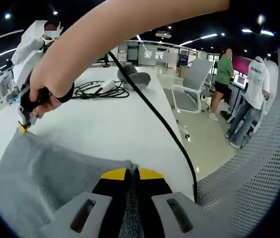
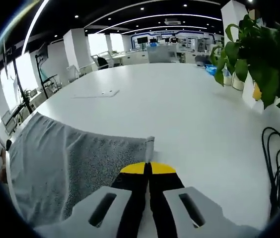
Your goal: Fold the towel on the table until its edges align and the towel forms a compact rectangular stack.
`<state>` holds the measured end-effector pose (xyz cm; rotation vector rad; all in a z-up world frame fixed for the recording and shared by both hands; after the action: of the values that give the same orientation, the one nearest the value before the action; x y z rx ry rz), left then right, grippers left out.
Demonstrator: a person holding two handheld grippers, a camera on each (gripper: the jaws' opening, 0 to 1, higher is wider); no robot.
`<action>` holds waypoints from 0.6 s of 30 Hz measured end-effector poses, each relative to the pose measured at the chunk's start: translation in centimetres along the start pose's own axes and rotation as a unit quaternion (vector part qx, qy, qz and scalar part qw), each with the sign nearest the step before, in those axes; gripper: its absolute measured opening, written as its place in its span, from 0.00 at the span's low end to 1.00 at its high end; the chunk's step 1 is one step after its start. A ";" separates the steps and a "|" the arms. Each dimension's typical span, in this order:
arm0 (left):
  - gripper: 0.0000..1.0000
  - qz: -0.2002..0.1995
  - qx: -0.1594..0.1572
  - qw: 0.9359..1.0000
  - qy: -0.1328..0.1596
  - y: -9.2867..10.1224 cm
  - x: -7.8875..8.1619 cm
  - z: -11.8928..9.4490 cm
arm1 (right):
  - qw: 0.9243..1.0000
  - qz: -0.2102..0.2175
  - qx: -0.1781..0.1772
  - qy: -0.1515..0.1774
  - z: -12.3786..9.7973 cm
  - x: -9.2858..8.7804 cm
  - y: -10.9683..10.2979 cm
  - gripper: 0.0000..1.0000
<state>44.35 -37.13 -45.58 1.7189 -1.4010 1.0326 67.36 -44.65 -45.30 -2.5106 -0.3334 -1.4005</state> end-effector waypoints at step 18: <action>0.06 -0.048 -0.011 0.996 0.074 0.3 3.6 0.1 | 0.999 0.018 -0.013 0.027 -2.1 1.7 1.7 0.00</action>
<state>44.45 -38.83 -42.38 1.6420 -1.2210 1.0639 67.10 -46.83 -43.00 -2.4809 -0.2587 -1.4662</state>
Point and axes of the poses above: the point that each gripper's makers call its tool centre point, and the gripper's own axes: z roughly forward along the fingers, y roughly to its right, x roughly out of its top, the point moved 7 cm from there along -z, roughly backward along the fingers, and after that the axes turned 6 degrees about y, right-handed, at the moved point
